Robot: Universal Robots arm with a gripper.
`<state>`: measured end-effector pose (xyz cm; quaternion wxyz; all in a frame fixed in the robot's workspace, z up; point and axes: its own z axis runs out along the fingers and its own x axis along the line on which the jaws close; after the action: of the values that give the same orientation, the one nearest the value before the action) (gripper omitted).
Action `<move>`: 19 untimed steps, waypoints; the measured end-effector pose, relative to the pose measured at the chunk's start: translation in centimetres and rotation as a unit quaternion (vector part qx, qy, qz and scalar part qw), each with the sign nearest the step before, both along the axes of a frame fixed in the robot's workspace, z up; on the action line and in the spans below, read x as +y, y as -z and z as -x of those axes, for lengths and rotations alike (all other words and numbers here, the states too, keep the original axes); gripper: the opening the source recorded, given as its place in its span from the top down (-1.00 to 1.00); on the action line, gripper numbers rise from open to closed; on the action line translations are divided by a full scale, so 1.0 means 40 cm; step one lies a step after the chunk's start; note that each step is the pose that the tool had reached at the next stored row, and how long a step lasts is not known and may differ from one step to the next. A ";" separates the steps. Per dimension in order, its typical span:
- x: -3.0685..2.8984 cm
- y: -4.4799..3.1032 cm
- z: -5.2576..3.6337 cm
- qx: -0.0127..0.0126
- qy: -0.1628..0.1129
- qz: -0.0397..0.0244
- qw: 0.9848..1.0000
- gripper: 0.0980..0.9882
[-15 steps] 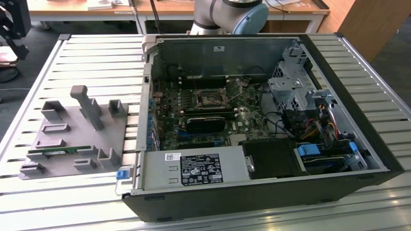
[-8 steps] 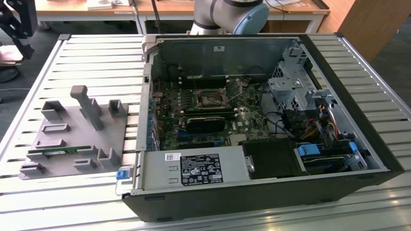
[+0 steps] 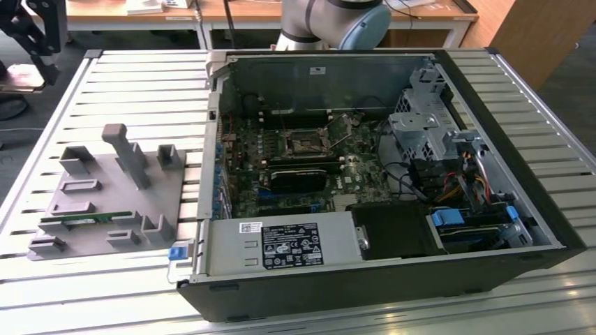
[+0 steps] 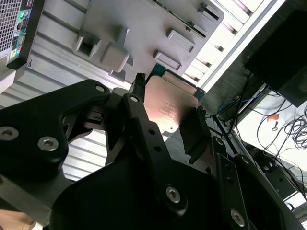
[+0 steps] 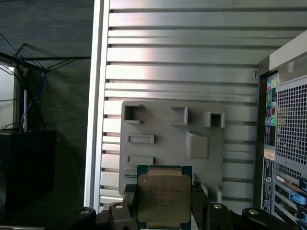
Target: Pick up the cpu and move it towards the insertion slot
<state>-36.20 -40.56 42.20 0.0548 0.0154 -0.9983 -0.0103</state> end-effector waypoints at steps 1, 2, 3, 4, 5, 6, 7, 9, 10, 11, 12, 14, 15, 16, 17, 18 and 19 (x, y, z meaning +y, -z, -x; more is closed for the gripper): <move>0.000 0.000 -0.004 0.001 0.000 0.000 1.000 0.00; 0.000 0.000 -0.005 0.001 0.000 0.000 1.000 0.00; 0.000 0.000 -0.005 0.001 0.000 0.000 1.000 0.00; 0.000 0.001 -0.005 0.001 0.000 -0.001 1.000 0.00; 0.000 0.001 -0.005 0.001 0.000 -0.003 1.000 0.00; 0.000 0.001 -0.006 0.001 0.000 -0.003 1.000 0.00; 0.000 0.001 -0.009 0.001 0.000 -0.004 1.000 0.00; 0.000 0.001 -0.017 0.001 0.000 -0.004 1.000 0.00; 0.000 0.001 -0.021 0.001 0.000 -0.004 1.000 0.00; 0.000 0.001 -0.027 0.001 0.000 -0.004 1.000 0.00; 0.000 0.001 -0.032 0.001 0.000 -0.004 1.000 0.00; 0.000 0.001 -0.044 0.001 0.000 -0.004 1.000 0.00; 0.000 0.001 -0.050 0.001 0.000 -0.004 1.000 0.00; 0.000 0.001 -0.055 0.001 0.000 -0.004 1.000 0.00; 0.000 0.001 -0.060 0.001 0.000 -0.004 1.000 0.00; 0.000 0.002 -0.065 0.001 0.000 -0.004 1.000 0.00; 0.000 0.002 -0.068 0.001 0.000 -0.004 1.000 0.00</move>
<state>-33.47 -40.56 42.13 0.0557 0.0157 -0.9982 -0.0147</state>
